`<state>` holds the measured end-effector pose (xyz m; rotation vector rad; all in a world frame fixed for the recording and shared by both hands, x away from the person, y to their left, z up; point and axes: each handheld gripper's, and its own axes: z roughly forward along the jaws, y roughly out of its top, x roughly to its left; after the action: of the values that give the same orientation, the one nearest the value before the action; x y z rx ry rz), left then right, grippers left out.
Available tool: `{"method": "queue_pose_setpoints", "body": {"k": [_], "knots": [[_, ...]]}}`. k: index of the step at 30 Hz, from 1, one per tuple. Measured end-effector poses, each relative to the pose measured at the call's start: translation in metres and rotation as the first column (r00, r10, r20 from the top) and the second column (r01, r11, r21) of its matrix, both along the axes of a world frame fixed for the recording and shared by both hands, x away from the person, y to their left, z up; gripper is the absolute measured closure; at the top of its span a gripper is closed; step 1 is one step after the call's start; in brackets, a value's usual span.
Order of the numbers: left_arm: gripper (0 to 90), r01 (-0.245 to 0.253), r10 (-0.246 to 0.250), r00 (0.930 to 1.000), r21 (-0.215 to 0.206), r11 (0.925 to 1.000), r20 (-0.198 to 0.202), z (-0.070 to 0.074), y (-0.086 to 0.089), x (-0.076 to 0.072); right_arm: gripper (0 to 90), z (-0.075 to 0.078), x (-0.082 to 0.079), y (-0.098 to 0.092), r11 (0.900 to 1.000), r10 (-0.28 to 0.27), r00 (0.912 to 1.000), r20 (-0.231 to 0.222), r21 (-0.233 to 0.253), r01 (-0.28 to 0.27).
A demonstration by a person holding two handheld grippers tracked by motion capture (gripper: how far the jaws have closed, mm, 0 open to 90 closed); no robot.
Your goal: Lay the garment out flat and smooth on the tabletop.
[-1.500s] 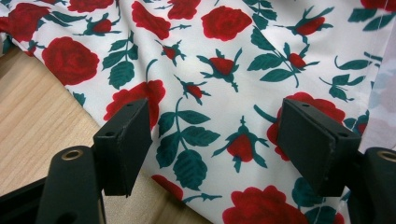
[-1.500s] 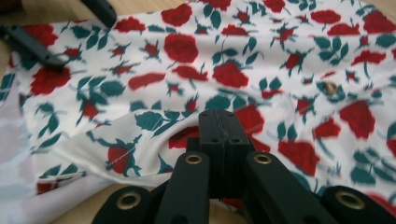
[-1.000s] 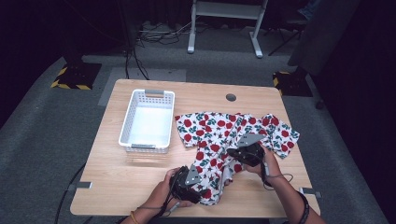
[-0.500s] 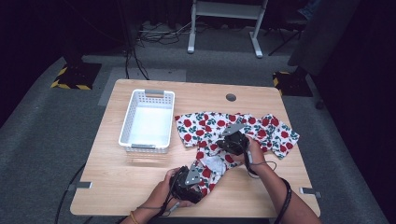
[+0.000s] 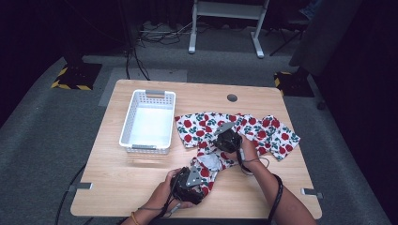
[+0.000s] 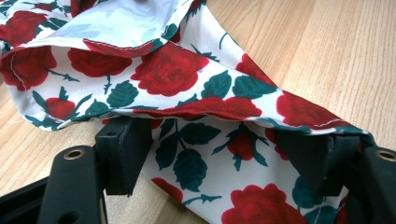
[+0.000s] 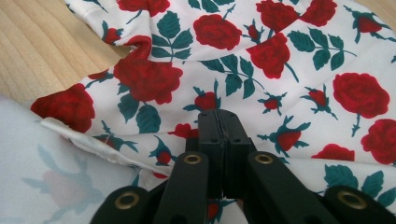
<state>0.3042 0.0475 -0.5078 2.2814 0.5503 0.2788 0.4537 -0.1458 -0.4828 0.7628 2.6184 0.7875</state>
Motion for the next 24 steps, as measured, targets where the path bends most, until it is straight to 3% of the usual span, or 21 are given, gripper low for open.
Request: {"method": "queue_pose_setpoints", "body": {"k": [2, 5, 10, 13, 18, 24], "knots": [[26.9, 0.001, -0.001, 1.0000, -0.001, 1.0000, -0.005, 0.000, 0.000, 0.001, 80.7, 0.002, -0.001, -0.002, 1.000, -0.010, 0.9999, 0.002, 0.010, 0.010], [26.9, 0.000, 0.000, 0.9999, -0.003, 1.0000, -0.011, 0.000, 0.000, 0.001, 67.3, 0.009, -0.006, -0.011, 0.999, -0.038, 0.9984, 0.043, 0.026, 0.036], [26.9, -0.001, 0.001, 0.9999, -0.004, 1.0000, -0.012, 0.000, 0.000, 0.001, 64.8, 0.023, -0.027, -0.041, 0.994, -0.058, 0.9959, 0.069, 0.096, 0.051], [26.9, -0.001, 0.001, 0.9999, -0.004, 1.0000, -0.012, 0.000, 0.000, 0.001, 64.8, 0.026, -0.047, -0.058, 0.991, -0.009, 0.9974, 0.072, 0.133, -0.001], [26.8, -0.002, 0.002, 0.9998, -0.006, 1.0000, -0.021, 0.000, 0.001, 0.002, 60.4, 0.015, -0.075, -0.065, 0.988, 0.103, 0.9926, 0.065, 0.111, -0.110], [26.8, -0.002, 0.002, 0.9997, -0.006, 1.0000, -0.025, 0.000, 0.001, 0.002, 54.5, 0.007, -0.090, -0.063, 0.978, 0.140, 0.9897, 0.029, 0.155, -0.143]]}}
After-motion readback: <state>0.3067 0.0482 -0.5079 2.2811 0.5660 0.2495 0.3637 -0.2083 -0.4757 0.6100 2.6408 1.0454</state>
